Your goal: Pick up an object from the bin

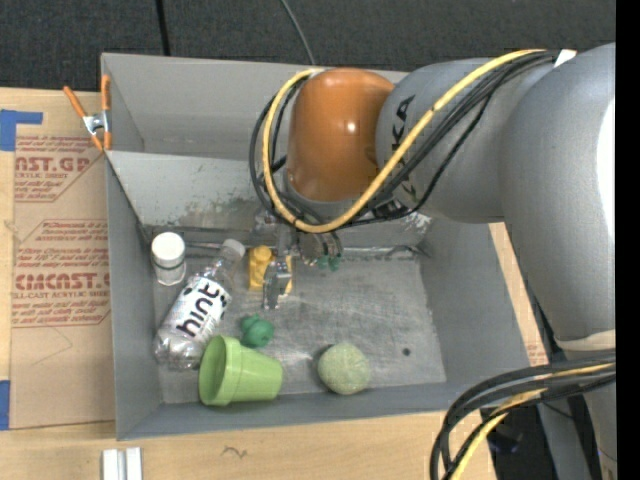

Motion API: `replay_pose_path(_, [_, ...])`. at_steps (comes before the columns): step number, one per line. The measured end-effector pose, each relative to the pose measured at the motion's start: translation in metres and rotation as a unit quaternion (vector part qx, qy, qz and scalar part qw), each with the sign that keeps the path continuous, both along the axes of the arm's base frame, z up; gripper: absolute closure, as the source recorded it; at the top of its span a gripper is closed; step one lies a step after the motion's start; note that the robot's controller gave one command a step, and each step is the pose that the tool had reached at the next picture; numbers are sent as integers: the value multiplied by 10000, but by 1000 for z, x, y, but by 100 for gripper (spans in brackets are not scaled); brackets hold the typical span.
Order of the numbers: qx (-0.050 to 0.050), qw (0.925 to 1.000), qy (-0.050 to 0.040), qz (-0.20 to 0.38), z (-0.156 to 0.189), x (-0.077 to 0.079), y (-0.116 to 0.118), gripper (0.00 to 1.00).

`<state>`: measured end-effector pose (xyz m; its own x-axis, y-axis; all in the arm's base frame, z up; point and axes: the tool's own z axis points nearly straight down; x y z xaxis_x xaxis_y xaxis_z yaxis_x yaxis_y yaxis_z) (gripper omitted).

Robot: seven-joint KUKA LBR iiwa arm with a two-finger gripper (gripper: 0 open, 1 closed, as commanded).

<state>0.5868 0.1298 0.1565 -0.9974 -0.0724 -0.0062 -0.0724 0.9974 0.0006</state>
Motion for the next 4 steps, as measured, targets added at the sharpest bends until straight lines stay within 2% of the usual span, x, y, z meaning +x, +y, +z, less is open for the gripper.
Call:
replay_pose_path(1, [1,9993,45,-368,-17,2,-9,0])
replay_pose_path(2, [-5,9975,17,713,-13,-7,38,0])
replay_pose_path(3, [-2,9913,-49,1319,-59,-20,71,0])
replay_pose_path(4, [-29,9616,-86,2744,-76,-20,88,100])
